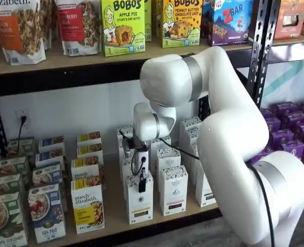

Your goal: Pick up the white box with a yellow strip in the middle, on the bottom shelf, the fourth box from the left

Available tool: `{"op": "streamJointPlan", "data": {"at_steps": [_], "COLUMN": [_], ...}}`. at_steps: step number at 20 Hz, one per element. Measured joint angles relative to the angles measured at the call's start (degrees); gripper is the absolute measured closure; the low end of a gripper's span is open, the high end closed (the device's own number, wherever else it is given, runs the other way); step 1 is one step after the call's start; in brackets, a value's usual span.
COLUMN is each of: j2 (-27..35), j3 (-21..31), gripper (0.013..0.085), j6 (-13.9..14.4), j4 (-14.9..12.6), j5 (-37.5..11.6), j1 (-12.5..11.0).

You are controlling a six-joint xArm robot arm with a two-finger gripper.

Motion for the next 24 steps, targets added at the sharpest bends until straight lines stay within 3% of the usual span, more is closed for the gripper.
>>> {"op": "streamJointPlan", "data": {"at_steps": [14, 24], "j2": [1.40, 1.44], "j3": [-0.32, -0.44], "gripper": [0.0130, 0.0130], "j6": [0.56, -0.68], "j4": [-1.23, -0.15], "j5": [-1.69, -1.03], "j1": [-0.41, -0.73]}}
